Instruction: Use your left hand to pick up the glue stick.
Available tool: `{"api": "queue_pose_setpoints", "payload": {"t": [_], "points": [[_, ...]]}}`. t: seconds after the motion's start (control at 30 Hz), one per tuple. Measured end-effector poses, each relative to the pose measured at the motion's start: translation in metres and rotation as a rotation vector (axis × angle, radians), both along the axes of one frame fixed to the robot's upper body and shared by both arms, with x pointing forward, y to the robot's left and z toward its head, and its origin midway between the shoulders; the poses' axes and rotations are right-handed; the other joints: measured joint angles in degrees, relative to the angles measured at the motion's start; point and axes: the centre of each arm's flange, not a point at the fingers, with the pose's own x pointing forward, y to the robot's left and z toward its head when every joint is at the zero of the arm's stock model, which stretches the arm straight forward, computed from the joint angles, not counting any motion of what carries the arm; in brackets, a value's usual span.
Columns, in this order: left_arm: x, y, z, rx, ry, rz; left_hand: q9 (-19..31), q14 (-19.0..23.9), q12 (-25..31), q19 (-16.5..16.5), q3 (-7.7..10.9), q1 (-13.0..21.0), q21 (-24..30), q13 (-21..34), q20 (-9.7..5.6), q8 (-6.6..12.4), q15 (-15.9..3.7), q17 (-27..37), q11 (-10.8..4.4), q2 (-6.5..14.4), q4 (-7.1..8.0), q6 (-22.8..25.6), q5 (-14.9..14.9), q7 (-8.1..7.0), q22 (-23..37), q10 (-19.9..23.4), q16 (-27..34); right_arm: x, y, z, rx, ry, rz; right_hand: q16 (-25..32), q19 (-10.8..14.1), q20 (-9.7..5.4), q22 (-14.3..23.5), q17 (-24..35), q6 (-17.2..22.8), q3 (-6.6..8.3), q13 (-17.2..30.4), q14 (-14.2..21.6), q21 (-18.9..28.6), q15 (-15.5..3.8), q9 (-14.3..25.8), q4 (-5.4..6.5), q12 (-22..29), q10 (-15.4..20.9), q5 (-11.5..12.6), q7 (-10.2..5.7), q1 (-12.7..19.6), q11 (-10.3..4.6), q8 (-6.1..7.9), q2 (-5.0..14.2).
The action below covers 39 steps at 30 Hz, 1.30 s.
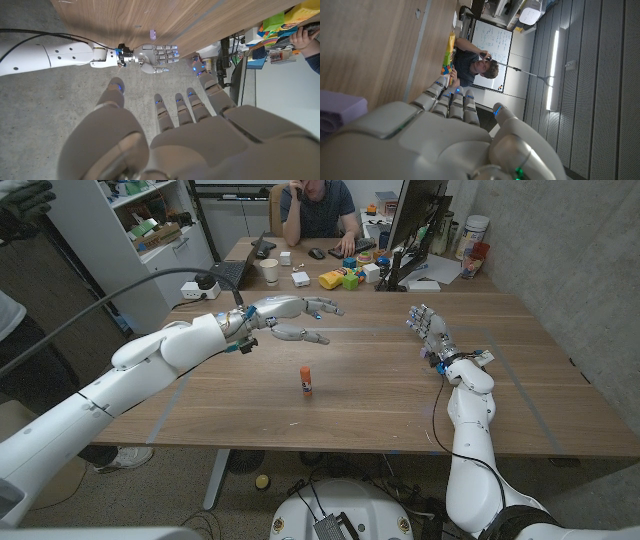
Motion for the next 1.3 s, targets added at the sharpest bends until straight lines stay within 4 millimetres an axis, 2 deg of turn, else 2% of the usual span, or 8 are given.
{"api": "queue_pose_setpoints", "payload": {"t": [0.33, 0.97, 1.3], "points": [[-0.004, 0.003, -0.01, 0.053, 0.003, 0.047, 0.0, 0.0, 0.0, -0.01, -0.46, 0.22, 0.0, 0.0, 0.0, 0.0, 0.0, 0.0, 0.22, -0.22, 0.0, -1.05, 0.0, -0.18, 0.0, -0.22, 0.01, -0.001, -0.001, -0.001, 0.003, 0.0, -0.004, 0.0, 0.0, 0.0, 0.0, 0.0, 0.0, 0.0, 0.0, 0.0, 0.0, 0.0, 0.0, 0.0, 0.0, 0.0, 0.0, 0.0, 0.0, 0.0, 0.0, 0.0], [0.001, 0.013, -0.024, 0.155, 0.023, 0.189, 0.0, 0.07, 0.0, 0.08, -1.19, 0.67, -0.22, 0.0, 0.1, 0.0, 0.49, 0.0, 0.47, -0.6, 0.23, -1.63, 0.59, -0.2, 0.0, -0.78, 0.01, -0.001, -0.001, 0.001, 0.007, -0.006, -0.012, 0.0, 0.0, 0.0, 0.0, 0.01, 0.0, 0.0, 0.0, 0.0, 0.0, 0.0, 0.0, 0.0, 0.0, 0.0, 0.0, 0.0, -0.31, 0.0, 0.0, -0.31], [0.007, 0.009, -0.032, 0.183, 0.021, 0.219, 0.0, 0.07, 0.0, 0.08, -1.65, 1.44, -0.45, 0.0, 0.09, 0.0, 0.49, -0.01, 0.6, -0.51, 0.23, -2.24, 0.62, -0.2, 0.0, -1.27, 0.01, -0.001, 0.0, 0.002, 0.009, -0.008, -0.014, 0.0, 0.0, 0.0, 0.0, 0.01, 0.0, 0.0, 0.0, 0.21, 0.0, 0.21, 0.0, 0.0, 0.0, 0.0, 0.0, 0.0, -0.53, 0.0, 0.0, -0.08]]}}
